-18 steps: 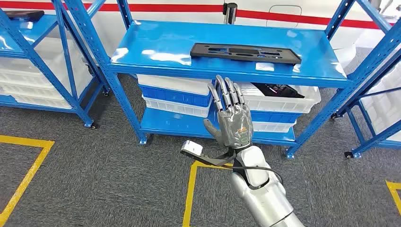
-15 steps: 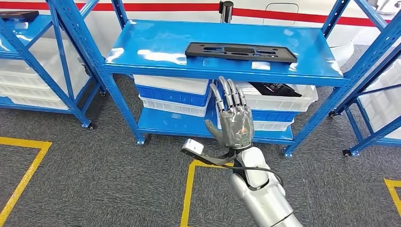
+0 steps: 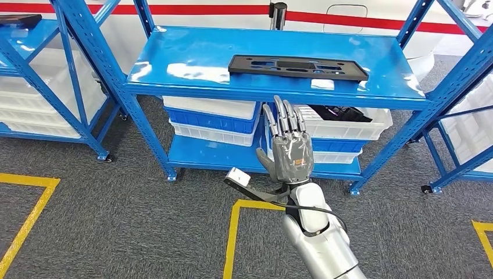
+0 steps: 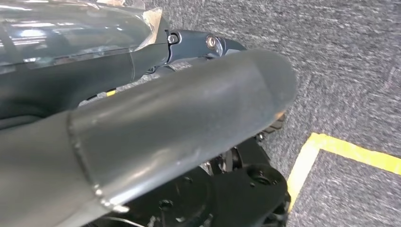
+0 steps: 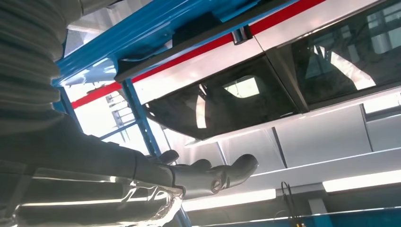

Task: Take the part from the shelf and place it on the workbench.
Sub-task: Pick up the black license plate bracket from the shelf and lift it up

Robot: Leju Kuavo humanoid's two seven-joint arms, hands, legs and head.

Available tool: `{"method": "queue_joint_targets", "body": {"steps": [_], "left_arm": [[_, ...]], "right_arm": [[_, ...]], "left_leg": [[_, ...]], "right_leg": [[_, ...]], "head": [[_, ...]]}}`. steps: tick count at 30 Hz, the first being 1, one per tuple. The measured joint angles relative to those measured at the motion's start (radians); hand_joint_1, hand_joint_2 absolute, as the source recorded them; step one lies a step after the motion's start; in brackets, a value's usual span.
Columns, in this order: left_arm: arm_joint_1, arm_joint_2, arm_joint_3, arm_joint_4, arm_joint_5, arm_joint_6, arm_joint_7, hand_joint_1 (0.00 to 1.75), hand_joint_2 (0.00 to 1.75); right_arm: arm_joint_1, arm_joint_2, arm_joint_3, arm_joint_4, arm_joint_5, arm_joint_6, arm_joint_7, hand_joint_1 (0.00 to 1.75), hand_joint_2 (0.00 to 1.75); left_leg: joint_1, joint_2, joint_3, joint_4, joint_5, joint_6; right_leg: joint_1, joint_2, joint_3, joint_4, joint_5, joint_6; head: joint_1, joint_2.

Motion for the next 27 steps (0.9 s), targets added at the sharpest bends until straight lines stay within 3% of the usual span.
{"method": "queue_joint_targets", "body": {"steps": [2,5,6,7,9,10,12,16,18,20,21,22,23,25,27], "left_arm": [[0.000,-0.001,-0.001,0.000,-0.003,0.000,0.000,0.00,0.00],[0.000,-0.001,-0.001,0.000,-0.005,0.001,0.001,0.00,0.00],[0.000,-0.001,-0.001,0.000,-0.005,0.002,0.001,0.00,0.00],[0.001,-0.001,-0.001,0.000,-0.006,0.002,0.002,0.00,0.00],[0.002,-0.002,-0.001,0.001,-0.008,0.003,0.003,0.00,0.00],[0.002,-0.003,-0.001,0.001,-0.009,0.003,0.004,0.00,0.00],[0.002,-0.004,-0.001,0.001,-0.010,0.005,0.005,0.00,0.00],[0.002,-0.005,-0.001,0.001,-0.016,0.010,0.006,0.00,0.00],[0.002,-0.007,-0.001,0.001,-0.021,0.010,0.006,0.00,0.00],[0.003,-0.008,-0.001,0.002,-0.027,0.010,0.007,0.00,0.00],[0.004,-0.008,-0.002,0.002,-0.030,0.009,0.008,0.00,0.00],[0.005,-0.008,-0.002,0.002,-0.035,0.008,0.009,0.00,0.00],[0.006,-0.008,-0.004,0.002,-0.039,0.007,0.010,0.00,0.00],[0.005,-0.007,-0.007,0.002,-0.043,0.006,0.014,0.00,0.00],[0.003,-0.005,-0.009,0.002,-0.046,0.006,0.016,0.00,0.00]], "right_arm": [[0.000,0.002,-0.004,-0.002,0.011,0.001,0.010,0.00,1.75],[0.010,0.002,-0.013,0.001,0.031,0.010,0.029,0.00,1.75],[0.015,0.002,-0.017,0.003,0.037,0.014,0.037,0.00,1.75],[0.019,0.002,-0.020,0.005,0.043,0.018,0.045,0.00,1.75],[0.020,0.002,-0.026,0.008,0.052,0.027,0.057,0.00,1.75],[0.019,0.002,-0.028,0.010,0.055,0.031,0.061,0.00,1.75],[0.020,0.003,-0.032,0.011,0.060,0.037,0.069,0.00,1.75],[0.025,0.005,-0.043,0.012,0.069,0.039,0.081,0.00,1.75],[0.027,0.006,-0.045,0.012,0.073,0.039,0.086,0.00,1.75],[0.033,0.007,-0.045,0.013,0.077,0.041,0.093,0.00,1.75],[0.036,0.007,-0.045,0.013,0.079,0.045,0.098,0.00,1.75],[0.039,0.007,-0.046,0.014,0.081,0.049,0.104,0.00,1.75],[0.042,0.007,-0.048,0.014,0.083,0.054,0.110,0.00,1.75],[0.044,0.007,-0.051,0.014,0.088,0.064,0.119,0.00,1.75],[0.044,0.006,-0.053,0.015,0.092,0.075,0.125,0.00,1.75]], "left_leg": [[0.002,0.001,0.016,-0.016,0.002,0.015],[0.000,-0.001,0.026,-0.020,-0.006,0.030],[-0.001,-0.003,0.030,-0.019,-0.010,0.031],[-0.002,-0.005,0.036,-0.019,-0.015,0.031],[-0.002,-0.008,0.052,-0.018,-0.028,0.026],[-0.004,-0.009,0.060,-0.016,-0.036,0.021],[-0.008,-0.011,0.067,-0.013,-0.050,0.011],[-0.001,-0.008,0.064,0.005,-0.074,-0.011],[0.004,-0.005,0.017,0.099,-0.115,-0.023],[0.008,-0.004,-0.070,0.243,-0.161,-0.032],[0.010,-0.004,-0.106,0.288,-0.164,-0.035],[0.011,-0.003,-0.123,0.292,-0.145,-0.035],[0.011,-0.003,-0.119,0.257,-0.107,-0.033],[0.010,-0.001,-0.071,0.120,-0.018,-0.023],[0.003,0.001,-0.030,0.024,0.015,-0.011]], "right_leg": [[0.003,-0.001,-0.027,0.055,-0.024,0.001],[0.001,-0.001,-0.143,0.249,-0.083,-0.008],[0.001,0.000,-0.171,0.286,-0.084,-0.004],[0.000,-0.001,-0.179,0.281,-0.067,0.005],[-0.001,-0.001,-0.135,0.161,0.004,0.024],[0.000,-0.001,-0.103,0.090,0.036,0.027],[0.000,-0.001,-0.064,0.010,0.064,0.016],[-0.002,0.002,-0.051,0.000,0.054,-0.020],[-0.007,0.002,-0.039,-0.003,0.047,-0.032],[-0.007,0.001,-0.030,-0.003,0.037,-0.040],[-0.006,0.002,-0.025,-0.003,0.033,-0.042],[-0.006,0.003,-0.019,-0.003,0.028,-0.041],[-0.006,0.004,-0.011,-0.003,0.022,-0.040],[-0.005,0.006,0.005,-0.003,0.010,-0.034],[0.000,0.007,0.012,-0.004,0.000,-0.024]], "head": [[0.003,0.000],[0.006,0.000],[0.005,0.000],[0.006,0.000],[0.006,0.000],[0.007,0.000],[0.007,0.000],[0.004,0.000],[0.000,0.000],[-0.002,0.000],[-0.002,0.000],[-0.002,0.000],[-0.002,0.000],[-0.002,0.000],[-0.002,0.000]]}}
